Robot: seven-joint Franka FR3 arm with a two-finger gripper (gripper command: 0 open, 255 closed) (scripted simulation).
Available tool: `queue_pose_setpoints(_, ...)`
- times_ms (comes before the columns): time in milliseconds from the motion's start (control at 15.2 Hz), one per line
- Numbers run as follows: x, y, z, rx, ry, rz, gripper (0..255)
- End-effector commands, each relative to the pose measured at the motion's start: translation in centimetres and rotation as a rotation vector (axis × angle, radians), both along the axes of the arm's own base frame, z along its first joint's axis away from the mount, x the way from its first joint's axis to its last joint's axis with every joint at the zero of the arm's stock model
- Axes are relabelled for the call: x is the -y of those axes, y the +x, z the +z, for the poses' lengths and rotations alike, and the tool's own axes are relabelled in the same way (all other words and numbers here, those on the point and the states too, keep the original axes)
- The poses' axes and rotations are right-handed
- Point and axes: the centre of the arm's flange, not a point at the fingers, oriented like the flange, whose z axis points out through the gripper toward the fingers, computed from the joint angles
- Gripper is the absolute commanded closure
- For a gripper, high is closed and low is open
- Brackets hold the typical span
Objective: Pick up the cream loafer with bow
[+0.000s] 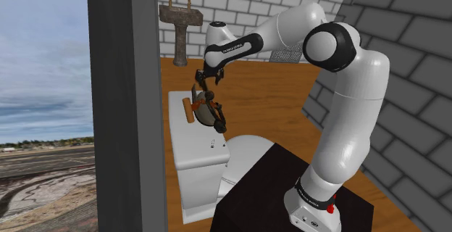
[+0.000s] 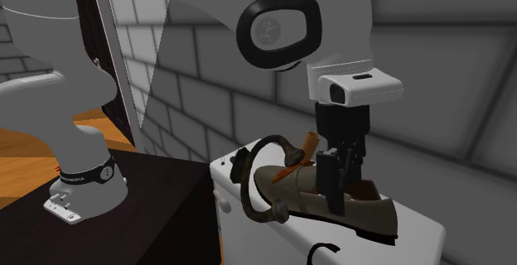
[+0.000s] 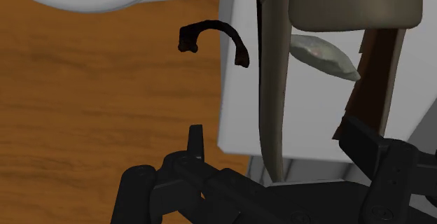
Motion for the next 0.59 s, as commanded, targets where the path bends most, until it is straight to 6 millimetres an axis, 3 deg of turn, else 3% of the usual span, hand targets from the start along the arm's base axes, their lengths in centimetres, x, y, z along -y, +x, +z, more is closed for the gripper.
queue_pose_setpoints(0,-0.03,0.1,-1.3,0.0,0.0,0.0,0)
queue_pose_setpoints(132,-0.03,0.1,-1.3,0.0,0.0,0.0,0)
queue_pose_setpoints(198,0.0,0.09,-1.31,0.001,0.0,0.0,255)
queue_pose_setpoints(528,0.0,0.08,-1.3,0.001,0.0,0.0,255)
